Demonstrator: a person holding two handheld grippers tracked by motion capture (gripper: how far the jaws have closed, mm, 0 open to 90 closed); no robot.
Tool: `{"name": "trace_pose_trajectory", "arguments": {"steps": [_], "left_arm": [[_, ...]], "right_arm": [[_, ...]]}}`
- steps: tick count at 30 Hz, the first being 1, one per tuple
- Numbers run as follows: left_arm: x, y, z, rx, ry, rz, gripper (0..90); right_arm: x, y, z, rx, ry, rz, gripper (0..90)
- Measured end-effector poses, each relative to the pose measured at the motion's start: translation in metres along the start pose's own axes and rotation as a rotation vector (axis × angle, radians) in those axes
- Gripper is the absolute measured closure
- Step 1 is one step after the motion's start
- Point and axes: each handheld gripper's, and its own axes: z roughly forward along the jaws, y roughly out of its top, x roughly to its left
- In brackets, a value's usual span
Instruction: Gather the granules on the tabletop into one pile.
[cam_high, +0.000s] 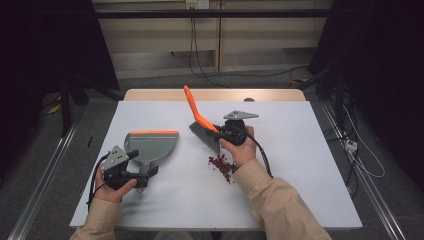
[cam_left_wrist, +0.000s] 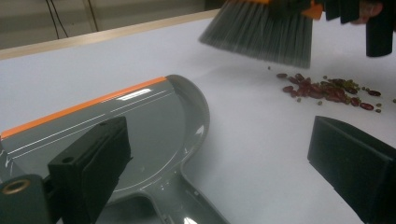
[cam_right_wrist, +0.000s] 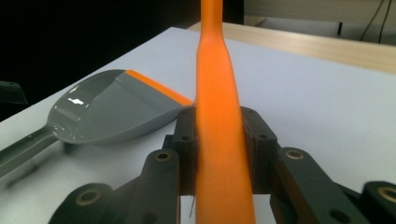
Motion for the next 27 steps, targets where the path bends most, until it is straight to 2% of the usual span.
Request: {"name": "trace_pose_trajectory", "arguments": {"steps": [2, 4, 5, 8, 11, 16, 19, 27], "left_arm": [[0.001, -0.001, 0.000, 0.000, 0.001, -0.003, 5.6], [0.001, -0.001, 0.000, 0.000, 0.001, -0.004, 5.6], [0.001, -0.001, -0.001, 0.001, 0.003, -0.007, 5.6], [0.001, -0.001, -0.001, 0.001, 0.007, -0.004, 5.6], [0.000, -0.001, 0.000, 0.004, 0.008, -0.002, 5.6], [0.000, -0.001, 0.001, 0.007, 0.008, -0.001, 5.6], [-0.001, -0.001, 0.001, 0.009, 0.007, -0.001, 5.6], [-0.001, -0.001, 0.000, 0.007, 0.007, -0.004, 5.6]], "right_arm": [[-0.010, 0.004, -0.005, -0.003, 0.013, -0.037, 71.1], [-0.023, 0.006, -0.010, 0.011, 0.031, -0.094, 71.0], [-0.031, 0.006, -0.014, 0.017, 0.026, -0.118, 71.1], [-0.050, 0.001, -0.019, 0.021, 0.045, -0.221, 71.1], [-0.062, -0.007, -0.021, 0.065, 0.036, -0.282, 71.1], [-0.062, -0.015, -0.020, 0.124, 0.046, -0.340, 71.1], [-0.058, -0.017, -0.020, 0.125, 0.073, -0.369, 71.1], [-0.046, -0.022, -0.028, 0.169, 0.137, -0.441, 70.9]]}}
